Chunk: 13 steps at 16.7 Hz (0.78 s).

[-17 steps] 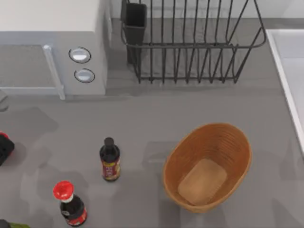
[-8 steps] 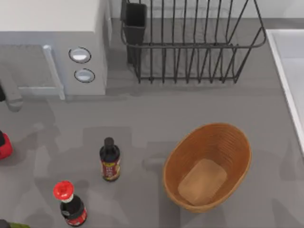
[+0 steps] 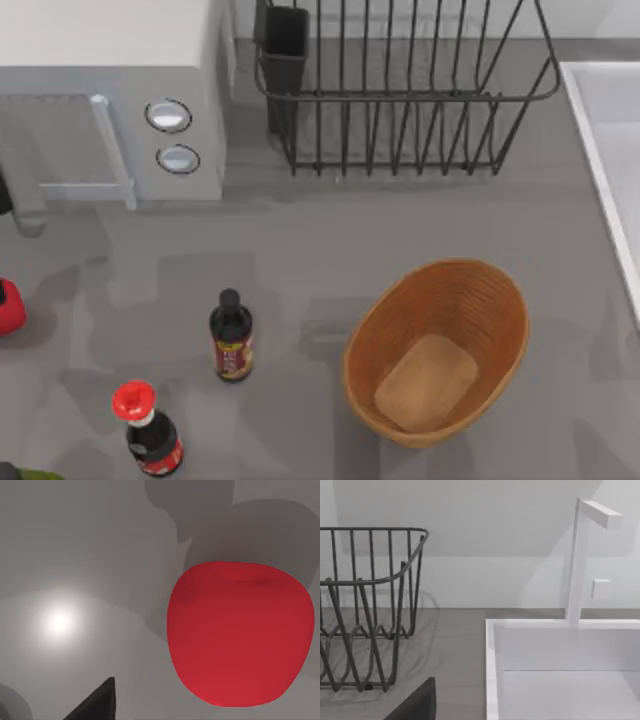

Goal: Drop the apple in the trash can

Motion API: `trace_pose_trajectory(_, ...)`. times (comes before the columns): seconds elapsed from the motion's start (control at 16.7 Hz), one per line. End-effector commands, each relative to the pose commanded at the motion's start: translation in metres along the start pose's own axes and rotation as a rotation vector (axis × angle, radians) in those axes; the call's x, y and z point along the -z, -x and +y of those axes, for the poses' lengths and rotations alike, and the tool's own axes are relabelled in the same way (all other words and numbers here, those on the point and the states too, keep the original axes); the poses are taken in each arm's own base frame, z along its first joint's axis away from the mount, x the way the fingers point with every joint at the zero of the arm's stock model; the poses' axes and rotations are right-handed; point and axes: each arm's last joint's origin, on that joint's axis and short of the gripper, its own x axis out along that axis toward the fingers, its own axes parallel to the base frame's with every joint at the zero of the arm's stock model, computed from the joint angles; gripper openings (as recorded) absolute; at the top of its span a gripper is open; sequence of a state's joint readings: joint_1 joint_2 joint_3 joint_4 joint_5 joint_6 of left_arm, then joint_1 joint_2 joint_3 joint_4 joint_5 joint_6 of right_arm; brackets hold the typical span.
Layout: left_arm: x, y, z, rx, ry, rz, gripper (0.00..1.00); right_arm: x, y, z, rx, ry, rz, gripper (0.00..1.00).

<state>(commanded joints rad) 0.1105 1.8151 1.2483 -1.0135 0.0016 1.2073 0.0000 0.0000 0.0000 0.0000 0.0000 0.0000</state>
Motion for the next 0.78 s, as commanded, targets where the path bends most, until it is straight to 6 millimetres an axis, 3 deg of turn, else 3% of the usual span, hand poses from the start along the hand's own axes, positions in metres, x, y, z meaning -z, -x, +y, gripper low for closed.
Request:
trace_pose_trajectory(0.24,0.001,-0.006,-0.003,0.0,-0.001,0.0,1.0,0.0,0.0,0.0,0.0,0.0,0.0,1.0)
trace_pose_trajectory(0.78,0.001,-0.069,-0.001,0.001,0.0,0.001,1.0,0.0,0.0,0.0,0.0,0.0,0.0,1.0)
